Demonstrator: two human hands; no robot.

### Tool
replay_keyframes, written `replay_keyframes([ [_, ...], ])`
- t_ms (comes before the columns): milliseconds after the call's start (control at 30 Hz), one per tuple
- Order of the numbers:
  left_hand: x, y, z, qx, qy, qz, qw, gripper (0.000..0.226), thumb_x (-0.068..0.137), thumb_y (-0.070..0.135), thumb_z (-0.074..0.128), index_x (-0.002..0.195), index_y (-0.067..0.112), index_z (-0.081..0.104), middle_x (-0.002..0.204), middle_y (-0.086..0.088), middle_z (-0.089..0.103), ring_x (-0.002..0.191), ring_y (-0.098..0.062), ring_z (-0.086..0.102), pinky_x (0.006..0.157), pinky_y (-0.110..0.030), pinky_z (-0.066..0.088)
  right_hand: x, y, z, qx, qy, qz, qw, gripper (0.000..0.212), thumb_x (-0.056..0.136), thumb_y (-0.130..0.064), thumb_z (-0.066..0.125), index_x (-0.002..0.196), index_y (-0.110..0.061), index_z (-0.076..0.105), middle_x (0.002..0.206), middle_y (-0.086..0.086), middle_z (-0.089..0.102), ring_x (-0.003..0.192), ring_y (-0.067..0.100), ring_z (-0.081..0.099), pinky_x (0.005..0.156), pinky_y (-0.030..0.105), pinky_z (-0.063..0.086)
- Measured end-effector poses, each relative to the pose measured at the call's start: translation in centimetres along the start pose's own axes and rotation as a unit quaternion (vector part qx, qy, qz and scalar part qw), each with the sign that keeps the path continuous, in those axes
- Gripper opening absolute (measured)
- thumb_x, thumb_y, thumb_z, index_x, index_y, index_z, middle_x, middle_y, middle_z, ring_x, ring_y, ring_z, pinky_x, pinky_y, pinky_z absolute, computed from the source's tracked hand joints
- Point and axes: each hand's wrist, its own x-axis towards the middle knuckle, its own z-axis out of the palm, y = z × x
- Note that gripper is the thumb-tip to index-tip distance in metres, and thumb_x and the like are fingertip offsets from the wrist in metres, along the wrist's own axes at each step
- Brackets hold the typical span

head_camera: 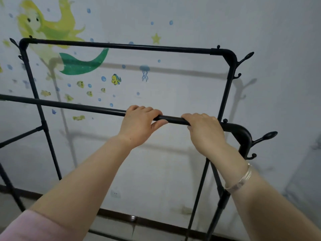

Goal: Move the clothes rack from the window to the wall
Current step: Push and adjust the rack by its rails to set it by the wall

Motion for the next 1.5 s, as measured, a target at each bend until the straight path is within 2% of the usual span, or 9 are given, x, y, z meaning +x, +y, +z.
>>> replay_keyframes([
  [200,1.5,1.2,2.1,-0.027,0.058,-0.015,0.998,0.037,0.087,0.05,0.057,0.084,0.015,0.07,0.066,0.001,0.063,0.064,-0.026,0.058,0.073,-0.039,0.034,1.4,2.5,0.4,0.008,0.021,0.017,1.0,0.05,0.087,0.01,0.043,0.113,-0.03,0.058,0.072,-0.006,0.042,0.078,0.02,0.036,0.061,0.031,0.02],
  [433,4.0,4.8,5.7,-0.05,0.093,-0.036,0.994,0.032,0.083,0.046,0.067,0.076,0.015,0.07,0.061,0.001,0.061,0.059,-0.025,0.055,0.074,-0.035,0.029,2.8,8.2,1.3,0.053,0.015,0.051,0.997,0.051,0.084,0.013,0.039,0.099,-0.03,0.062,0.076,0.0,0.046,0.079,0.028,0.045,0.056,0.028,0.024],
  [700,6.1,8.1,8.3,-0.056,0.104,-0.022,0.993,0.032,0.081,0.047,0.069,0.076,0.015,0.071,0.062,0.001,0.062,0.059,-0.024,0.055,0.075,-0.034,0.03,2.1,12.7,1.4,0.056,0.047,0.051,0.996,0.05,0.091,0.006,0.039,0.111,-0.032,0.066,0.076,0.002,0.049,0.079,0.029,0.044,0.066,0.033,0.029],
  [800,5.8,7.6,8.1,-0.043,0.099,-0.021,0.994,0.034,0.083,0.049,0.063,0.079,0.017,0.072,0.065,0.002,0.064,0.061,-0.024,0.056,0.076,-0.034,0.031,1.9,12.0,1.1,0.047,0.044,0.043,0.997,0.048,0.09,0.002,0.049,0.125,-0.029,0.061,0.091,0.0,0.057,0.091,0.028,0.046,0.079,0.035,0.034],
  [867,5.5,7.1,7.7,-0.033,0.086,-0.018,0.996,0.037,0.086,0.05,0.057,0.086,0.016,0.073,0.073,0.001,0.069,0.066,-0.025,0.06,0.079,-0.036,0.034,2.0,10.9,1.2,0.022,0.022,0.017,0.999,0.051,0.091,-0.011,0.057,0.14,-0.023,0.047,0.129,0.003,0.058,0.121,0.027,0.043,0.102,0.035,0.023],
  [967,4.8,6.6,7.0,-0.023,0.06,0.01,0.998,0.042,0.092,0.045,0.052,0.112,0.013,0.069,0.105,-0.004,0.073,0.096,-0.027,0.065,0.095,-0.041,0.036,2.2,8.6,1.7,-0.035,-0.027,-0.012,0.999,0.067,0.097,-0.041,0.045,0.152,-0.021,0.013,0.162,0.002,0.013,0.147,0.019,0.005,0.115,0.034,-0.005],
  [1100,3.4,4.6,5.3,0.031,0.015,0.01,0.999,0.058,0.098,0.048,0.033,0.144,0.015,0.042,0.15,-0.009,0.042,0.142,-0.028,0.029,0.116,-0.048,0.009,2.4,5.1,1.8,-0.076,-0.041,-0.014,0.996,0.076,0.092,-0.059,0.021,0.151,-0.023,-0.011,0.161,0.0,-0.017,0.145,0.017,-0.02,0.113,0.038,-0.015],
  [1300,-0.6,-4.3,1.2,0.092,-0.041,-0.08,0.992,0.069,0.095,0.06,0.014,0.152,0.021,0.016,0.162,-0.009,0.009,0.148,-0.027,0.0,0.115,-0.046,-0.009,4.1,-3.3,2.9,-0.074,-0.086,-0.035,0.993,0.073,0.094,-0.059,0.016,0.151,-0.024,-0.013,0.159,-0.001,-0.022,0.144,0.016,-0.024,0.114,0.038,-0.015],
  [1500,-6.1,-18.5,-4.9,0.07,-0.013,-0.269,0.96,0.078,0.09,0.067,0.015,0.153,0.023,0.001,0.161,-0.008,-0.014,0.145,-0.025,-0.017,0.113,-0.044,-0.014,9.5,-18.5,5.9,-0.045,-0.076,-0.123,0.989,0.071,0.097,-0.058,0.02,0.151,-0.024,-0.011,0.16,0.001,-0.02,0.144,0.018,-0.023,0.114,0.041,-0.015],
])
